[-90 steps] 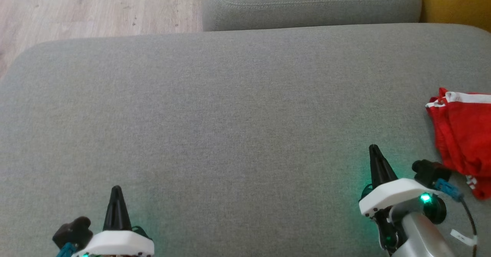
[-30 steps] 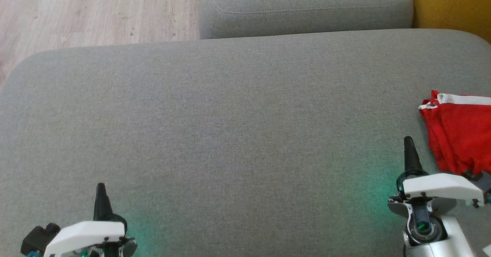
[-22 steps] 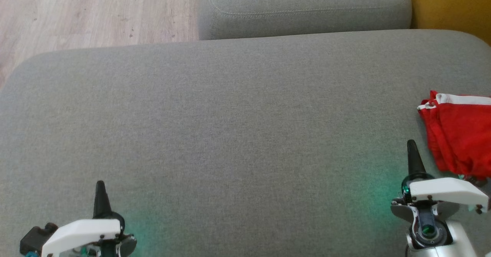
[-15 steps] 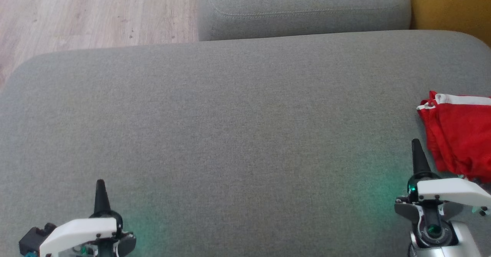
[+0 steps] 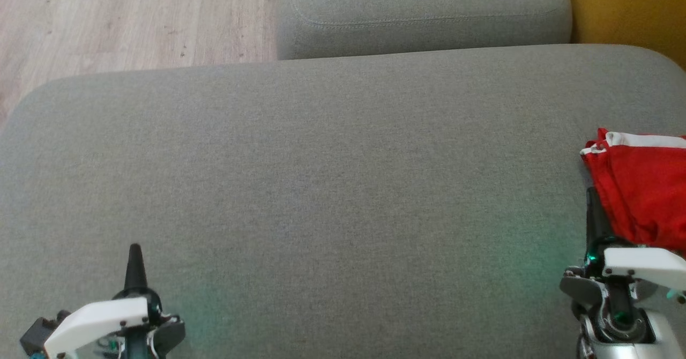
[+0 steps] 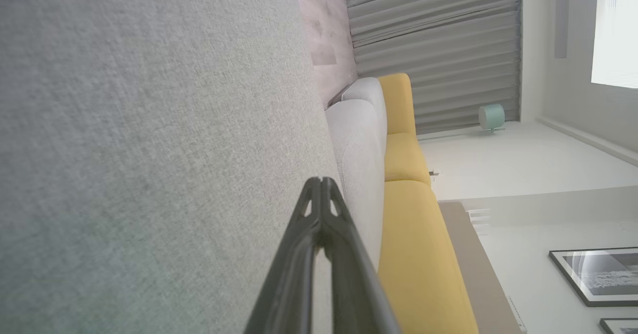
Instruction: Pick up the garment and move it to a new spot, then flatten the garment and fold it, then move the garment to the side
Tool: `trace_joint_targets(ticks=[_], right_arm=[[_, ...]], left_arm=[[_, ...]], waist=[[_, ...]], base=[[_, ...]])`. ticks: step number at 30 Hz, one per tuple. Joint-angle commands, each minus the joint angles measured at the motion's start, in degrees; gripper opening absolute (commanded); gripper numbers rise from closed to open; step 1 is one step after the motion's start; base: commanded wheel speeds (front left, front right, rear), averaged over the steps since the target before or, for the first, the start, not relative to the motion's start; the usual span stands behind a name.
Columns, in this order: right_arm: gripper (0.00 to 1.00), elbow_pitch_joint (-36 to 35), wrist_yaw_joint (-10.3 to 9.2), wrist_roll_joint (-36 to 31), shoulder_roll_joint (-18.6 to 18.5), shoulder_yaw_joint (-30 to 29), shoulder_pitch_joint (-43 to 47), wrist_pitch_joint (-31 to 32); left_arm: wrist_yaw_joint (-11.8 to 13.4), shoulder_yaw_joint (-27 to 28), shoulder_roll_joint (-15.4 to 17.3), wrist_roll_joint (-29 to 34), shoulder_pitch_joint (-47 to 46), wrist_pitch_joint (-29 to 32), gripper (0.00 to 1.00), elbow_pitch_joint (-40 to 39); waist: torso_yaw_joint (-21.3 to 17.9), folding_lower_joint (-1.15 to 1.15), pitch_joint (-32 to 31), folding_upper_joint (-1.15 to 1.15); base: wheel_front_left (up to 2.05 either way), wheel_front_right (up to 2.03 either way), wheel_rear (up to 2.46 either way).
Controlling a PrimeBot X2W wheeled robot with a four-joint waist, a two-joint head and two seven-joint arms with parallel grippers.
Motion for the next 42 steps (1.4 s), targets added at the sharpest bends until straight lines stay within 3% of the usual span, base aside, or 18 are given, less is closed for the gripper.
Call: trace_joint_targets(ticks=[1,18,42], right_arm=[[0.0,-2.8,-0.03,2.0,-0.2,0.6,-0.4,0.8],[0.0,-6.3,-0.03,11.9,-0.2,-1.1,1.0,3.4],[0.0,-6.4,-0.03,12.1,-0.2,-1.1,1.0,3.4]], left_arm=[[-0.5,1.8,0.5,-1.7,-2.9,0.5,0.0,-2.4],[-1.1,2.9,0.6,-11.1,-3.2,3.2,0.0,-4.0],[-1.1,3.0,0.6,-11.2,-3.2,3.3,0.0,-4.1]], waist=[[0.0,0.0,-0.1,0.0],[-0.2,0.0,-0.5,0.0],[-0.2,0.0,-0.5,0.0]], base=[[0.0,0.0,0.0],[0.0,0.0,0.0],[0.0,0.0,0.0]])
